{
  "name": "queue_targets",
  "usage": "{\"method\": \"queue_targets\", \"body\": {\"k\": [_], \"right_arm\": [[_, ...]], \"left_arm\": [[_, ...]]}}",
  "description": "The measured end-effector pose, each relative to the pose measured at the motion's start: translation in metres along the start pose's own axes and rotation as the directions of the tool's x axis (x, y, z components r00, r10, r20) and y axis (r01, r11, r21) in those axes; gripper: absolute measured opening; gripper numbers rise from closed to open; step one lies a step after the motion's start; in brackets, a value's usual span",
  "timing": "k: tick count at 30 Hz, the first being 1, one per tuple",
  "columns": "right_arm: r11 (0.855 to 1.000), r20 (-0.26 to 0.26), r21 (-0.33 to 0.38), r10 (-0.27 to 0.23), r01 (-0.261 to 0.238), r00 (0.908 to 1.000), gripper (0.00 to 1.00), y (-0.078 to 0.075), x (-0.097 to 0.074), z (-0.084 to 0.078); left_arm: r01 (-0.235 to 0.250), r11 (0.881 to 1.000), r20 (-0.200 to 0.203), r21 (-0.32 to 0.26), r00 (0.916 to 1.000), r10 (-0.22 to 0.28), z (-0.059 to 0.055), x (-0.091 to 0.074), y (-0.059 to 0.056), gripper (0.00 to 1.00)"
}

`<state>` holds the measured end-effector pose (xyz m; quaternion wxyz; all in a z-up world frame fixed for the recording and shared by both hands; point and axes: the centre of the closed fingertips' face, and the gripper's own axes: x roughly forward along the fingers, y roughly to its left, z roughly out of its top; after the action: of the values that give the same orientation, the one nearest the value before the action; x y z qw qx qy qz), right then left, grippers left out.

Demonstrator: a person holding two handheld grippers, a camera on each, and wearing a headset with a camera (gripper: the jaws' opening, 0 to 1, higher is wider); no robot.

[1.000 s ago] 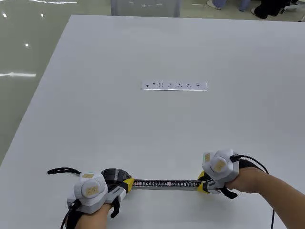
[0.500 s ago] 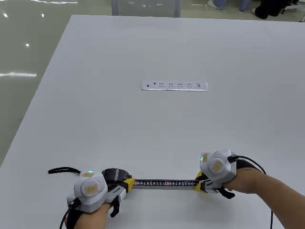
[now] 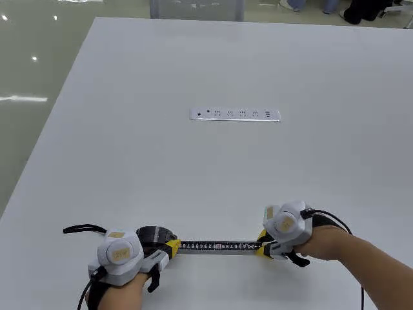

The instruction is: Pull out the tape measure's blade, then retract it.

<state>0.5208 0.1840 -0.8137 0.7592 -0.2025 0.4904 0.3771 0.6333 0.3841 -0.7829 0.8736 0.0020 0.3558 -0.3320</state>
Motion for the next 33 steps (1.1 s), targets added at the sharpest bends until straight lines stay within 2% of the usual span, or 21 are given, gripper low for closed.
{"method": "queue_targets", "body": {"k": [33], "right_arm": [[1.000, 0.028, -0.003, 0.017, -0.017, 0.9994, 0.14, 0.005, 0.011, 0.021]], "left_arm": [[0.005, 1.000, -0.004, -0.005, 1.0000, -0.005, 0.000, 0.000, 0.001, 0.58]]}}
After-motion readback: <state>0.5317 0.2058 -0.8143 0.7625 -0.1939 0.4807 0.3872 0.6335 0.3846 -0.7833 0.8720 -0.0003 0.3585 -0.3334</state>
